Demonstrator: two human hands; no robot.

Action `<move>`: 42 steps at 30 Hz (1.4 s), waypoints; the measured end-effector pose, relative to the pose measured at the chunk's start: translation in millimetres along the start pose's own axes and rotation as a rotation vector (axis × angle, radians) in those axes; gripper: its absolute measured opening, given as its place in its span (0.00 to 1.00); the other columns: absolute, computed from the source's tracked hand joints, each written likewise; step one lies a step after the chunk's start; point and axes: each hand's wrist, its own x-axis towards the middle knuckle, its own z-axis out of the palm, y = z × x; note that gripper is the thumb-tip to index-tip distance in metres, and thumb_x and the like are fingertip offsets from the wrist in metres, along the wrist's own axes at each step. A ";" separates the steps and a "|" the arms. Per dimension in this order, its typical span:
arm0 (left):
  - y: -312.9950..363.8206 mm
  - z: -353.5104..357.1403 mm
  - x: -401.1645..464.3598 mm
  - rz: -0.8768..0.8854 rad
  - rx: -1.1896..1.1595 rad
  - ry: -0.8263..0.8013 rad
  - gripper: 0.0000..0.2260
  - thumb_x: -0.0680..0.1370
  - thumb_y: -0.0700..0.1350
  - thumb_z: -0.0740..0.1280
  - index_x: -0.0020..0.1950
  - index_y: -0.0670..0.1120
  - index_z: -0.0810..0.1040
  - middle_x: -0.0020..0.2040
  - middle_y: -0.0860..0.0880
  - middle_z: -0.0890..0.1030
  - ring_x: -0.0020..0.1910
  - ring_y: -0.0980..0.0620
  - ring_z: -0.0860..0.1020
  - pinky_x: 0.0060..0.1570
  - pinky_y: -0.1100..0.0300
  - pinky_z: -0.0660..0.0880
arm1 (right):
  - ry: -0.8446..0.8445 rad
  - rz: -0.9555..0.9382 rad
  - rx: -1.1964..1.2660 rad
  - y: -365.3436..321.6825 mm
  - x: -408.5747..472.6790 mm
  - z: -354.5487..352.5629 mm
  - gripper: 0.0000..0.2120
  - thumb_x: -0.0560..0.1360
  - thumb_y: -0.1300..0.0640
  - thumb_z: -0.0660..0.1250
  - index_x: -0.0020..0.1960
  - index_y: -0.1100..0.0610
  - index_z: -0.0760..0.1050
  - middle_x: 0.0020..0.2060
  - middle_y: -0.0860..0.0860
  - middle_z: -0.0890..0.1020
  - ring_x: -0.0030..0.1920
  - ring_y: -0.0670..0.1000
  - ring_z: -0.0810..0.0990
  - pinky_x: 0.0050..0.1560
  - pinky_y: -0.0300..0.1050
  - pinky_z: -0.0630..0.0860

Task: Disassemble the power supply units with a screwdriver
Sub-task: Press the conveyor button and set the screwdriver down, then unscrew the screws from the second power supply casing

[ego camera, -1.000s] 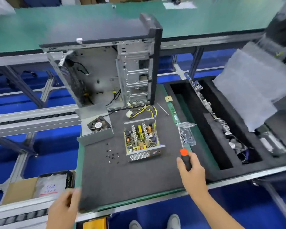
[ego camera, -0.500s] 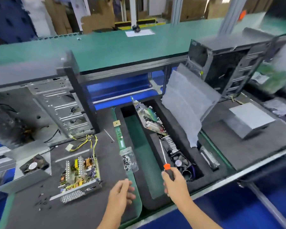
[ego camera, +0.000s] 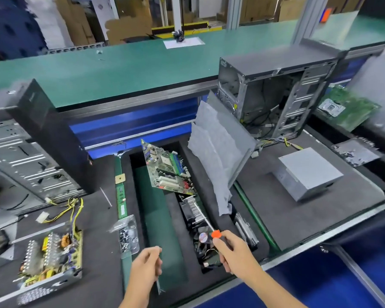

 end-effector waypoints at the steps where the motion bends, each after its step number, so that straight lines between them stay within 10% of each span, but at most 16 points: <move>1: 0.4 1.2 0.5 0.011 0.001 0.001 0.10 0.82 0.44 0.65 0.47 0.39 0.81 0.28 0.47 0.74 0.23 0.52 0.69 0.22 0.64 0.61 | -0.012 -0.018 -0.005 -0.5 -0.1 -0.6 0.09 0.78 0.42 0.64 0.45 0.46 0.77 0.29 0.53 0.75 0.25 0.53 0.69 0.28 0.45 0.68; 29: 28.6 25.1 -14.0 0.148 -0.018 -0.062 0.12 0.84 0.44 0.62 0.47 0.38 0.81 0.31 0.48 0.79 0.26 0.53 0.75 0.28 0.60 0.67 | 0.228 -0.079 -0.003 0.2 -3.7 -27.0 0.16 0.82 0.59 0.60 0.56 0.39 0.79 0.37 0.52 0.81 0.30 0.48 0.75 0.32 0.36 0.72; 42: 27.8 13.9 -6.4 0.206 -0.032 -0.072 0.12 0.83 0.48 0.64 0.46 0.43 0.82 0.35 0.49 0.80 0.32 0.52 0.78 0.33 0.56 0.71 | 0.425 -0.206 -0.104 -4.0 -5.2 -44.9 0.18 0.79 0.60 0.65 0.60 0.38 0.75 0.42 0.35 0.81 0.43 0.41 0.78 0.48 0.38 0.76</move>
